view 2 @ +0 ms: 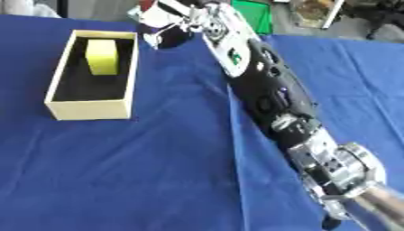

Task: Pick up objects on the table and place them in the box.

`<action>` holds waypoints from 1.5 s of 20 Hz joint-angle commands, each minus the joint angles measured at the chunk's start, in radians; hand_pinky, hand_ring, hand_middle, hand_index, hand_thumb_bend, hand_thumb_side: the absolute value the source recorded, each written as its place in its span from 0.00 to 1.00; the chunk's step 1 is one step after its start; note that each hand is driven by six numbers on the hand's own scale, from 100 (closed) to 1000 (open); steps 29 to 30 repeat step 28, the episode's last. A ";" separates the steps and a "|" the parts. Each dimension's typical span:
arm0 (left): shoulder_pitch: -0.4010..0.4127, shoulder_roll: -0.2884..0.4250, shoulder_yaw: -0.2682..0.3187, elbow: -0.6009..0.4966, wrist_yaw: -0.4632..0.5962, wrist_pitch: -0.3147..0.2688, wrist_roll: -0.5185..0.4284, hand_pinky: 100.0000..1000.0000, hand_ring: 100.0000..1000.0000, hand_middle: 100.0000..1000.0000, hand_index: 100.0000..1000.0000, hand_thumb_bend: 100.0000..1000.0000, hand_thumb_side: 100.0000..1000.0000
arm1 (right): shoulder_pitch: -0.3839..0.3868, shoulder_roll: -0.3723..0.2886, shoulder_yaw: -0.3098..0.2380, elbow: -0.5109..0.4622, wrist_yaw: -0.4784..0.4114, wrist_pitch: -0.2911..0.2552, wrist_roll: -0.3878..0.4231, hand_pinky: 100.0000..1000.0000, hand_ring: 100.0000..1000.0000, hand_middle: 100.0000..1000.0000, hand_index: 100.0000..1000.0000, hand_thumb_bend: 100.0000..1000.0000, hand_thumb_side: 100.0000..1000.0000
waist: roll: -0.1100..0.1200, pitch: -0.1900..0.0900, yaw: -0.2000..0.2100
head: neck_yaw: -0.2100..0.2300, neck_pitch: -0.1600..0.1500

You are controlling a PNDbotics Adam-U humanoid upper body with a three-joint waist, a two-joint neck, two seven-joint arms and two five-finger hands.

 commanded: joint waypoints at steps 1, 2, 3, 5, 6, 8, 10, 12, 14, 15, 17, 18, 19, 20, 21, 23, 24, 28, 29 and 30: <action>-0.007 0.018 0.010 -0.011 -0.008 -0.001 0.004 0.66 1.00 0.88 0.92 0.48 0.63 | 0.036 -0.097 -0.023 -0.111 -0.062 0.023 -0.013 0.91 0.99 0.89 1.00 0.00 0.05 | 0.006 -0.014 -0.009 | 0.011 -0.009; -0.007 0.018 0.011 -0.011 -0.008 -0.001 0.005 0.66 1.00 0.88 0.92 0.48 0.63 | 0.059 -0.115 -0.030 -0.134 -0.079 0.031 -0.017 0.91 0.99 0.88 1.00 0.00 0.05 | 0.006 -0.014 -0.010 | 0.013 -0.011; -0.006 0.019 0.013 -0.011 -0.009 -0.001 0.007 0.66 1.00 0.88 0.92 0.48 0.63 | 0.080 -0.130 -0.038 -0.152 -0.093 0.041 -0.022 0.91 0.99 0.88 1.00 0.00 0.05 | 0.006 -0.013 -0.012 | 0.017 -0.012; -0.003 0.022 0.015 -0.011 -0.010 -0.001 0.009 0.66 1.00 0.88 0.92 0.48 0.63 | 0.136 -0.165 -0.060 -0.188 -0.118 0.056 -0.038 0.91 0.99 0.87 1.00 0.00 0.05 | 0.007 -0.011 -0.019 | 0.024 -0.010; -0.002 0.023 0.016 -0.011 -0.010 -0.001 0.010 0.66 1.00 0.88 0.91 0.48 0.63 | 0.161 -0.180 -0.069 -0.203 -0.127 0.064 -0.046 0.91 0.99 0.86 1.00 0.00 0.06 | 0.007 -0.011 -0.021 | 0.026 -0.010; -0.001 0.023 0.018 -0.011 -0.011 -0.001 0.011 0.66 1.00 0.88 0.91 0.48 0.63 | 0.204 -0.205 -0.084 -0.228 -0.143 0.077 -0.057 0.91 0.99 0.86 1.00 0.00 0.06 | 0.006 -0.010 -0.024 | 0.030 -0.012; -0.002 0.023 0.018 -0.011 -0.012 -0.001 0.011 0.66 1.00 0.88 0.92 0.47 0.63 | 0.244 -0.228 -0.096 -0.249 -0.156 0.088 -0.064 0.91 0.99 0.85 1.00 0.00 0.03 | 0.008 -0.010 -0.028 | 0.034 -0.014; -0.001 0.024 0.019 -0.011 -0.014 -0.002 0.012 0.66 1.00 0.88 0.91 0.47 0.63 | 0.281 -0.244 -0.112 -0.265 -0.165 0.100 -0.073 0.91 0.99 0.84 1.00 0.00 0.07 | 0.008 -0.010 -0.029 | 0.038 -0.013; 0.002 0.024 0.021 -0.011 -0.013 -0.001 0.013 0.66 1.00 0.88 0.91 0.47 0.63 | 0.310 -0.253 -0.127 -0.274 -0.173 0.111 -0.083 0.90 1.00 0.83 1.00 0.00 0.08 | 0.011 -0.010 -0.033 | 0.040 -0.012; 0.003 0.024 0.020 -0.010 -0.013 -0.001 0.012 0.66 1.00 0.88 0.92 0.47 0.63 | 0.323 -0.255 -0.133 -0.277 -0.178 0.115 -0.088 0.91 1.00 0.83 1.00 0.00 0.08 | 0.011 -0.011 -0.035 | 0.039 -0.011; 0.004 0.023 0.020 -0.011 -0.013 -0.002 0.010 0.66 1.00 0.88 0.91 0.47 0.63 | 0.342 -0.259 -0.141 -0.284 -0.189 0.113 -0.094 0.91 1.00 0.83 1.00 0.00 0.10 | 0.013 -0.012 -0.037 | 0.041 -0.009; 0.004 0.023 0.021 -0.011 -0.012 -0.002 0.011 0.66 1.00 0.88 0.92 0.47 0.63 | 0.349 -0.260 -0.145 -0.288 -0.194 0.111 -0.095 0.91 1.00 0.83 1.00 0.00 0.10 | 0.013 -0.012 -0.037 | 0.042 -0.008; 0.005 0.024 0.020 -0.010 -0.012 -0.002 0.010 0.66 1.00 0.88 0.92 0.47 0.63 | 0.356 -0.260 -0.149 -0.292 -0.199 0.107 -0.098 0.91 1.00 0.83 1.00 0.00 0.11 | 0.015 -0.013 -0.040 | 0.041 -0.006; 0.006 0.024 0.020 -0.010 -0.012 -0.002 0.009 0.66 1.00 0.88 0.92 0.47 0.62 | 0.363 -0.259 -0.155 -0.295 -0.204 0.103 -0.101 0.91 1.00 0.83 1.00 0.00 0.11 | 0.015 -0.014 -0.042 | 0.039 -0.004; 0.007 0.024 0.020 -0.010 -0.012 -0.003 0.008 0.66 1.00 0.88 0.92 0.47 0.63 | 0.371 -0.257 -0.161 -0.298 -0.208 0.100 -0.105 0.91 1.00 0.83 1.00 0.00 0.11 | 0.016 -0.015 -0.044 | 0.038 0.000; 0.009 0.022 0.020 -0.009 -0.011 -0.002 0.008 0.66 1.00 0.88 0.91 0.46 0.63 | 0.385 -0.250 -0.174 -0.304 -0.219 0.098 -0.116 0.91 1.00 0.82 1.00 0.00 0.12 | 0.017 -0.016 -0.045 | 0.040 0.005; 0.012 0.023 0.020 -0.008 -0.011 -0.002 0.008 0.66 1.00 0.88 0.92 0.46 0.63 | 0.392 -0.246 -0.181 -0.307 -0.225 0.098 -0.123 0.91 1.00 0.82 1.00 0.00 0.12 | 0.018 -0.017 -0.047 | 0.041 0.009; 0.020 0.021 0.019 -0.005 -0.012 -0.002 0.006 0.66 1.00 0.88 0.91 0.46 0.63 | 0.414 -0.230 -0.199 -0.316 -0.249 0.102 -0.149 0.90 1.00 0.81 1.00 0.00 0.12 | 0.020 -0.023 -0.056 | 0.041 0.032; 0.020 0.021 0.019 -0.005 -0.012 -0.002 0.006 0.66 1.00 0.88 0.91 0.46 0.63 | 0.414 -0.230 -0.199 -0.316 -0.249 0.102 -0.149 0.90 1.00 0.81 1.00 0.00 0.12 | 0.020 -0.023 -0.056 | 0.041 0.032; 0.020 0.021 0.019 -0.005 -0.012 -0.002 0.006 0.66 1.00 0.88 0.91 0.46 0.63 | 0.414 -0.230 -0.199 -0.316 -0.249 0.102 -0.149 0.90 1.00 0.81 1.00 0.00 0.12 | 0.020 -0.023 -0.056 | 0.041 0.032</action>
